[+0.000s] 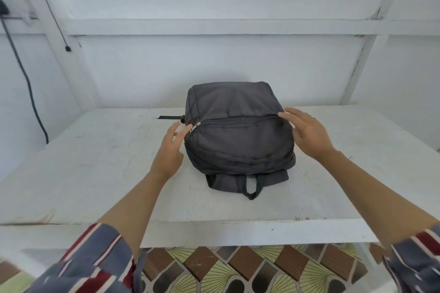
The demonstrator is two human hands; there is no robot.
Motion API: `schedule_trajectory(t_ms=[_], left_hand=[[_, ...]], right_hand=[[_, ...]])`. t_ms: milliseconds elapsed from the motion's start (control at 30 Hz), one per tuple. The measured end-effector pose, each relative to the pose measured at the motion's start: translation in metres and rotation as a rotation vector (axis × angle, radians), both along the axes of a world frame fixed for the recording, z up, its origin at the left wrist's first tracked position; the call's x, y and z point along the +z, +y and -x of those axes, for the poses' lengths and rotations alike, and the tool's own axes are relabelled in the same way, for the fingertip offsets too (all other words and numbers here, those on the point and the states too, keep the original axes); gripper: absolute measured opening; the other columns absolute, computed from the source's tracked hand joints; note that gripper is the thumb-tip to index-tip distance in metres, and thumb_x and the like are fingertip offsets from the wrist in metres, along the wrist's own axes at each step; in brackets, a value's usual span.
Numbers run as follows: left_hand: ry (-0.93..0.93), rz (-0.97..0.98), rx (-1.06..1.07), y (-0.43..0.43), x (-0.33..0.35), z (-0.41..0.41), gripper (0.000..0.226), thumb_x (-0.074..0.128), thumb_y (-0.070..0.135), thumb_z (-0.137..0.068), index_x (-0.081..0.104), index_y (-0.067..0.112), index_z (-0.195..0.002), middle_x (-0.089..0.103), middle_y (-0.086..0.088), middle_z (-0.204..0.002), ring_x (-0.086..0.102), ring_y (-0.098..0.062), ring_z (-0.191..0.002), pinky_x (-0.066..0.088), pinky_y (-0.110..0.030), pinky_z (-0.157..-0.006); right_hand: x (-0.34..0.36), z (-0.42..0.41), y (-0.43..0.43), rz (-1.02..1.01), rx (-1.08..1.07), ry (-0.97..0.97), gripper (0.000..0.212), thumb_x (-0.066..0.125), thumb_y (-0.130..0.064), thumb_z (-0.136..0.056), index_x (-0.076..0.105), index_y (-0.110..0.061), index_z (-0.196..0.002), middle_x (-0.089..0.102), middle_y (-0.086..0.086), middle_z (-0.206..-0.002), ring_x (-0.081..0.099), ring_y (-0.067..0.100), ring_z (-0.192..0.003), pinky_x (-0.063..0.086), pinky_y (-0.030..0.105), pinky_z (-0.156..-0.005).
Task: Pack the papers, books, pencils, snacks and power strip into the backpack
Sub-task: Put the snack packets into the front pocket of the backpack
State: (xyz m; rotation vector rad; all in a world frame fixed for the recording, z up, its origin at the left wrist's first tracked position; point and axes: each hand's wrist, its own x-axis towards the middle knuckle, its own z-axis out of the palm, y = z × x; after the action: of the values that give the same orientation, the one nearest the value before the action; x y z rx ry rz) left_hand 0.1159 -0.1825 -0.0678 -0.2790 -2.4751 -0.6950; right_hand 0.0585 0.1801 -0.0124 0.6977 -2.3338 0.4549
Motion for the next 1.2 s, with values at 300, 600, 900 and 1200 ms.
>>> schedule_trajectory(t_ms=[300,600,900,1200], left_hand=[[0.044,0.206,-0.123,-0.003,0.0,0.003,0.084,0.082,0.008,-0.067,0.037,0.022,-0.136,0.035,-0.02,-0.143,0.041,-0.038,-0.127,0.035,-0.04,-0.102],[0.166,0.156,-0.123,0.008,-0.003,0.017,0.03,0.065,-0.003,-0.08,0.061,0.006,-0.109,0.058,-0.014,-0.125,0.056,-0.031,-0.113,0.042,-0.036,-0.097],[0.261,-0.118,-0.128,0.02,0.024,0.021,0.026,0.042,0.017,-0.089,0.059,0.008,-0.106,0.064,-0.012,-0.104,0.058,-0.019,-0.096,0.044,-0.022,-0.087],[0.388,-0.552,-0.11,0.029,0.135,0.079,0.019,0.044,0.007,-0.093,0.055,0.011,-0.108,0.054,0.01,-0.09,0.05,0.005,-0.077,0.039,-0.011,-0.07]], right_hand=[[-0.036,-0.007,0.03,-0.162,0.02,-0.257,0.091,0.069,-0.005,-0.079,0.016,-0.033,-0.147,0.032,0.002,-0.149,0.048,0.025,-0.124,0.052,0.033,-0.08],[-0.047,0.008,0.021,-0.048,0.029,-0.021,0.034,0.051,-0.01,-0.088,0.062,-0.014,-0.121,0.053,0.017,-0.131,0.059,0.035,-0.11,0.056,0.043,-0.077],[-0.023,0.007,0.005,0.294,0.098,0.052,0.033,0.043,0.004,-0.084,0.063,-0.006,-0.108,0.067,0.015,-0.104,0.056,0.013,-0.095,0.037,0.001,-0.087],[0.092,0.048,-0.039,0.725,0.079,0.075,0.035,0.038,0.003,-0.081,0.062,-0.007,-0.105,0.06,-0.001,-0.085,0.049,-0.003,-0.065,0.039,0.011,-0.065]])
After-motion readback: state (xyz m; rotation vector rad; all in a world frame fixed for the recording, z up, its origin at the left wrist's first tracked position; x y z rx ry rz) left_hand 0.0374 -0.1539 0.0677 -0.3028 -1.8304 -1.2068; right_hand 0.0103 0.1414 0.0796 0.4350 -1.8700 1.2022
